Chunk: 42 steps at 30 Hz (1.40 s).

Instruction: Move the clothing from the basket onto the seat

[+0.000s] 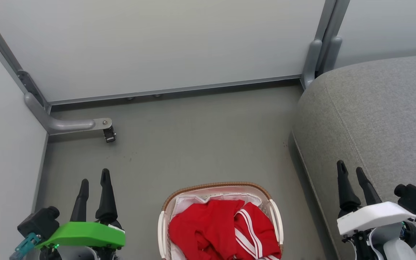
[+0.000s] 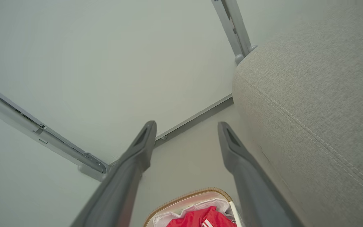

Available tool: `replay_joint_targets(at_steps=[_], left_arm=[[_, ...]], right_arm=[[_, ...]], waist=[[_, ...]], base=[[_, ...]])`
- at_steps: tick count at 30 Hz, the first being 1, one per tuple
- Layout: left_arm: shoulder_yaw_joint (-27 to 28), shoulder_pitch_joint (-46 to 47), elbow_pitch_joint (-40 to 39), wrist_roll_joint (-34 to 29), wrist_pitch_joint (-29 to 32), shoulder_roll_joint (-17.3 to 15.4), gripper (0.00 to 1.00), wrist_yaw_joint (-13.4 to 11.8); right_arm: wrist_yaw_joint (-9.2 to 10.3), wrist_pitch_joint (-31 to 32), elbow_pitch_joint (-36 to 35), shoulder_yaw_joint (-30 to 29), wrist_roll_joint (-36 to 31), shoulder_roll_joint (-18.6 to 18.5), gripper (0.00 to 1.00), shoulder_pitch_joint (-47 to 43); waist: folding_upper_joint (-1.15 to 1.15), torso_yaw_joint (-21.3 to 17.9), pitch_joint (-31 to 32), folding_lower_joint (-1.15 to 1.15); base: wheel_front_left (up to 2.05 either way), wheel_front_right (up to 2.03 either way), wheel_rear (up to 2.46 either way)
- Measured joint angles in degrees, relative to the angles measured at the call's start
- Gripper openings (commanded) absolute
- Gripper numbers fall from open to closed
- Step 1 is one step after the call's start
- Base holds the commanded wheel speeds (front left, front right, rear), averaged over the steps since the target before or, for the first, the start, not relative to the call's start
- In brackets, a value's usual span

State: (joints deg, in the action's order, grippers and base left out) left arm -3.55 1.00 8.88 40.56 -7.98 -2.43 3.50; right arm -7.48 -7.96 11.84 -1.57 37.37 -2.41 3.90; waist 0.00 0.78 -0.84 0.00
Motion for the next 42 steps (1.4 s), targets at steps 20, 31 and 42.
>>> replay_joint_targets(at_steps=[20,31,42], left_arm=[[-1.75,-0.94,2.68,-11.96,-2.74,-0.09,1.00,-0.84],[-2.69,-1.21,3.99,-16.41,-4.21,-0.14,1.00,-1.18],[-3.60,-1.78,4.99,-20.09,-5.31,-0.19,1.00,-1.26]], right_arm=[[0.00,-2.75,2.49,2.23,-13.85,-0.10,1.00,-0.09],[0.00,-4.12,2.72,2.82,-19.45,-0.16,1.00,-0.09],[0.00,-5.26,2.67,3.54,-24.57,-0.22,1.00,-0.19]], waist=[[0.00,0.45,-0.18,0.00],[0.00,0.72,-0.19,0.00],[0.00,1.02,0.11,0.00]], base=[[0.00,0.00,0.00],[0.00,0.00,0.00],[0.00,0.00,0.00]])
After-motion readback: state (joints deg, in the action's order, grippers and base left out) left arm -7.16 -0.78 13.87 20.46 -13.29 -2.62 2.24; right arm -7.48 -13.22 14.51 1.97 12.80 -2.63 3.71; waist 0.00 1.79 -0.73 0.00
